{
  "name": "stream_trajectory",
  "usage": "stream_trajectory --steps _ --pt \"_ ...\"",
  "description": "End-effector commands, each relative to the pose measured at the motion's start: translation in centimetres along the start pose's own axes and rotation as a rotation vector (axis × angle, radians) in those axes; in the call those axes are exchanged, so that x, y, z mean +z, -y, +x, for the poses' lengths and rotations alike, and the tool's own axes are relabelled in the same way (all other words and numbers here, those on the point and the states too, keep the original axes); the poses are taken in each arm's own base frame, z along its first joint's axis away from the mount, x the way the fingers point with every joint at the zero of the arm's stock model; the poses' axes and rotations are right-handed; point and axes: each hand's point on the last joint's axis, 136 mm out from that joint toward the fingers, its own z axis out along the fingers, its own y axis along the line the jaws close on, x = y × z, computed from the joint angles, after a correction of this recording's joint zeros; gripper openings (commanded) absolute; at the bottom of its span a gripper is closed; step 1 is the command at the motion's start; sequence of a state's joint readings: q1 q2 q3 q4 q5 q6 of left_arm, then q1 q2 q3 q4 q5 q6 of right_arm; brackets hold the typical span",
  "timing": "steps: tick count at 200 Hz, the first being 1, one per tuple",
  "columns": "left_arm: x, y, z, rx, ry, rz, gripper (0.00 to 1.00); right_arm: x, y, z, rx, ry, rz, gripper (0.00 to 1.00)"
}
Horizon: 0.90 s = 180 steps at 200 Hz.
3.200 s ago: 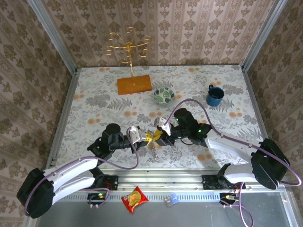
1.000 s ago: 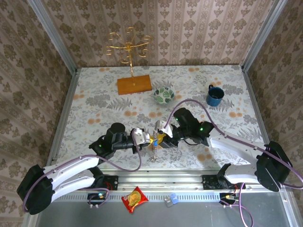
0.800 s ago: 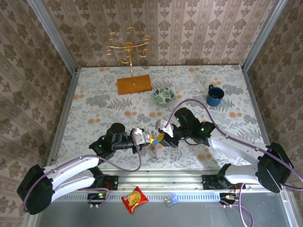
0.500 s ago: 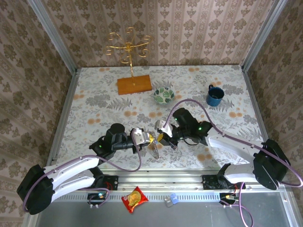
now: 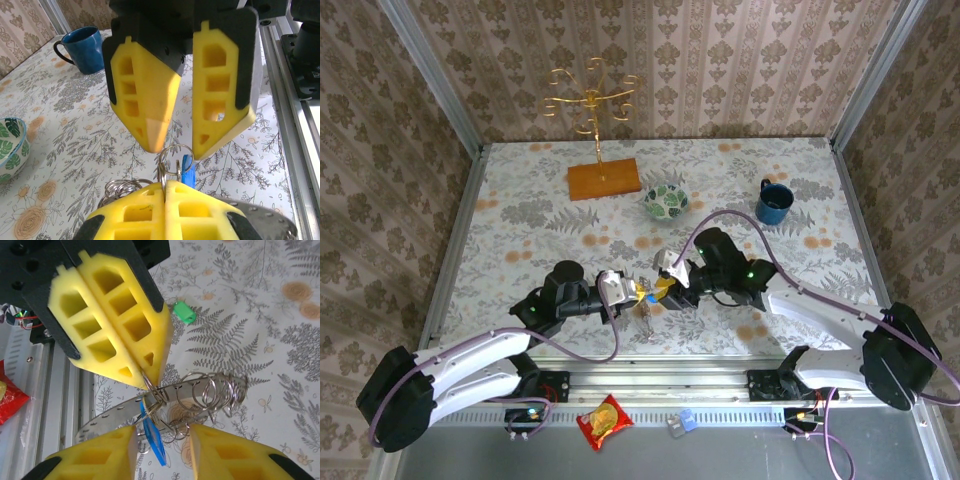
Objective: Put the keys on the keyring
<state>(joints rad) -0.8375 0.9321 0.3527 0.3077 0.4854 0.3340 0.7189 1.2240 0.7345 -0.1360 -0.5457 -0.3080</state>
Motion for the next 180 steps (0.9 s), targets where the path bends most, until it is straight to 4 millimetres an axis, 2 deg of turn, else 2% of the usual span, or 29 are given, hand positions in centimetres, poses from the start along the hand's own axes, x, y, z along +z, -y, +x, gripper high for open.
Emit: stream_trajectory --steps 1,31,44,80,106,125,144,180 --pt "0.0 0.2 -0.5 0.007 0.026 0.004 0.00 -0.3 0.3 0.6 -0.009 -0.004 0.026 0.39" --pt "0.2 0.1 -0.7 0.021 0.045 0.000 0.00 -0.8 1.3 2.0 0.015 -0.064 0.087 0.39" --pt "0.2 0.0 -0.8 0.022 0.053 -0.004 0.00 -1.4 1.5 1.7 0.028 -0.048 0.098 0.40" --pt "-0.1 -0.2 -1.3 0.027 0.088 -0.024 0.00 -2.5 0.6 -1.7 0.013 0.079 0.050 0.44" --pt "0.0 -0.4 -1.4 0.026 0.101 -0.038 0.00 -2.1 0.6 -4.2 0.022 0.149 0.002 0.45" --pt "0.2 -0.5 -1.5 0.025 0.106 -0.036 0.00 -1.7 0.7 -5.3 0.032 0.176 -0.023 0.45" --pt "0.3 -0.5 -1.6 0.025 0.112 -0.036 0.00 -1.0 0.6 -5.1 0.043 0.171 -0.047 0.45" --pt "0.4 -0.5 -1.5 0.029 0.111 -0.037 0.00 0.2 1.0 -3.2 0.059 0.119 -0.044 0.45"
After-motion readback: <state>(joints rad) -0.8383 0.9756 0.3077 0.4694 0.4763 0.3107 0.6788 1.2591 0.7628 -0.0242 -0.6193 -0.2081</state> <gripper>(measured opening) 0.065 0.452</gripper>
